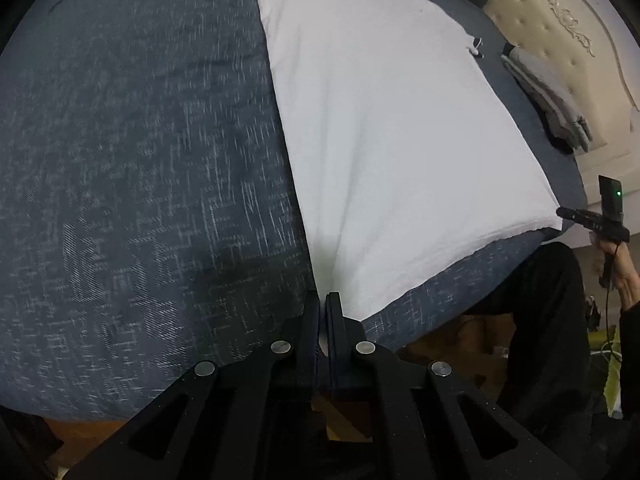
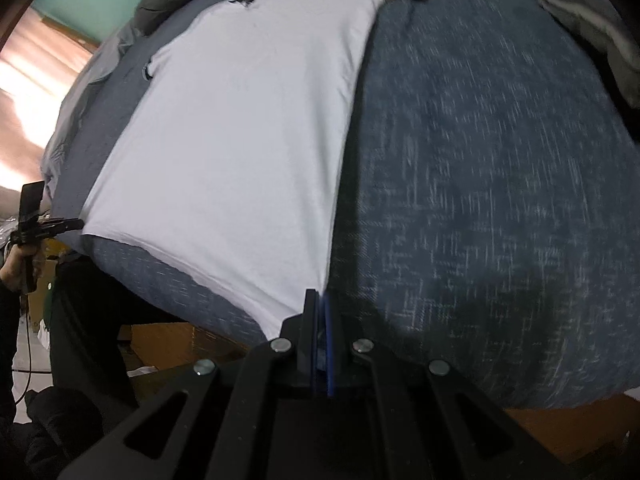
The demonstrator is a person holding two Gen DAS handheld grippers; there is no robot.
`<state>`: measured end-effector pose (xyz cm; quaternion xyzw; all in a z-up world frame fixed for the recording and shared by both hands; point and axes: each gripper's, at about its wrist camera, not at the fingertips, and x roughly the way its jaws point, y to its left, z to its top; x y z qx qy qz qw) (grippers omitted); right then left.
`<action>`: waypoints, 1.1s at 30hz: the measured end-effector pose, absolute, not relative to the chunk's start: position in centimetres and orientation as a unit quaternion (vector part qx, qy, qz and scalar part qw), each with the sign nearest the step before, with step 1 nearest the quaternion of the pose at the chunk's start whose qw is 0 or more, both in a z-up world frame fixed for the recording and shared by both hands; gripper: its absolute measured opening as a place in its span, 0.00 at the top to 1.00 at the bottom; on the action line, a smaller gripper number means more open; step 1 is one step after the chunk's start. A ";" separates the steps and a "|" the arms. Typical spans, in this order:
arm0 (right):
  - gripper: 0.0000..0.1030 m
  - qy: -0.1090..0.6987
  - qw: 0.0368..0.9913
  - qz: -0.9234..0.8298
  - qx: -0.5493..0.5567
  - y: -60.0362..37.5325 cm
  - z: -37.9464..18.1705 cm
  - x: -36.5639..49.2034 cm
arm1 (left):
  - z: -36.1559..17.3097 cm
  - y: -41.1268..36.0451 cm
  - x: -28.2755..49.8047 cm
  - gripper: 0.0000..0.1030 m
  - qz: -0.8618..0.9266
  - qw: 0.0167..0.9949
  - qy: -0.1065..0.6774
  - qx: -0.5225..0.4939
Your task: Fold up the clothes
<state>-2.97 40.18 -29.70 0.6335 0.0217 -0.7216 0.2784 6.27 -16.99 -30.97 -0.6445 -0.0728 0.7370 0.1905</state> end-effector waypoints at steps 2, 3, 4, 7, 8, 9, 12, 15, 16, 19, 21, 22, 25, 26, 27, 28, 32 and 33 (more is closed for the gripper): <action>0.98 0.019 0.276 -0.721 0.636 40.5 -30.2 -3.0 | -31.5 -16.9 6.4 0.97 0.734 0.189 -0.072 -0.648; 0.98 0.018 0.275 -0.720 0.637 40.7 -30.4 -3.0 | -31.7 -17.0 6.4 0.97 0.734 0.187 -0.071 -0.649; 0.98 0.014 0.277 -0.721 0.635 40.7 -30.6 -3.0 | -31.9 -17.0 6.3 0.97 0.734 0.185 -0.072 -0.650; 0.98 0.004 0.286 -0.726 0.626 40.5 -30.6 -3.2 | -32.7 -17.0 6.1 0.97 0.732 0.178 -0.076 -0.653; 0.97 0.000 0.286 -0.727 0.624 40.4 -30.7 -3.3 | -32.9 -16.9 6.0 0.96 0.731 0.178 -0.075 -0.655; 0.97 -0.004 0.286 -0.727 0.624 40.3 -30.7 -3.4 | -33.1 -16.7 6.0 0.96 0.730 0.177 -0.075 -0.656; 0.97 -0.008 0.282 -0.723 0.631 40.3 -31.0 -3.5 | -33.0 -16.6 6.0 0.96 0.728 0.176 -0.073 -0.659; 0.95 0.007 0.279 -0.720 0.635 40.7 -30.6 -3.4 | -32.5 -17.2 6.4 0.94 0.725 0.170 -0.074 -0.664; 0.95 0.006 0.279 -0.722 0.633 41.0 -30.3 -3.5 | -32.3 -17.4 6.5 0.93 0.724 0.168 -0.074 -0.665; 0.93 -0.001 0.279 -0.729 0.625 42.0 -29.1 -3.7 | -31.1 -18.7 6.6 0.93 0.729 0.153 -0.065 -0.663; 0.84 -0.009 0.277 -0.739 0.614 42.6 -28.3 -4.2 | -29.9 -19.4 6.3 0.93 0.741 0.143 -0.057 -0.653; 0.76 -0.013 0.275 -0.743 0.610 42.7 -28.0 -4.8 | -29.2 -19.7 6.1 0.93 0.748 0.138 -0.053 -0.647; 0.70 -0.030 0.273 -0.756 0.594 43.0 -26.9 -6.7 | -27.2 -20.2 4.8 0.90 0.771 0.126 -0.055 -0.622; 0.70 -0.036 0.271 -0.761 0.588 42.7 -26.7 -7.1 | -26.3 -18.9 3.8 0.87 0.779 0.123 -0.058 -0.612; 0.69 -0.045 0.270 -0.767 0.581 42.6 -26.5 -7.9 | -25.7 -18.4 2.9 0.86 0.787 0.121 -0.058 -0.603; 0.68 -0.054 0.269 -0.772 0.573 42.4 -26.2 -8.8 | -25.2 -18.3 2.2 0.83 0.793 0.120 -0.057 -0.594; 0.54 -0.088 0.258 -0.790 0.549 42.3 -25.5 -12.3 | -23.9 -17.7 -1.7 0.79 0.813 0.125 -0.060 -0.565; 0.53 -0.098 0.254 -0.794 0.544 42.1 -25.3 -13.2 | -24.0 -17.5 -2.8 0.79 0.817 0.125 -0.059 -0.560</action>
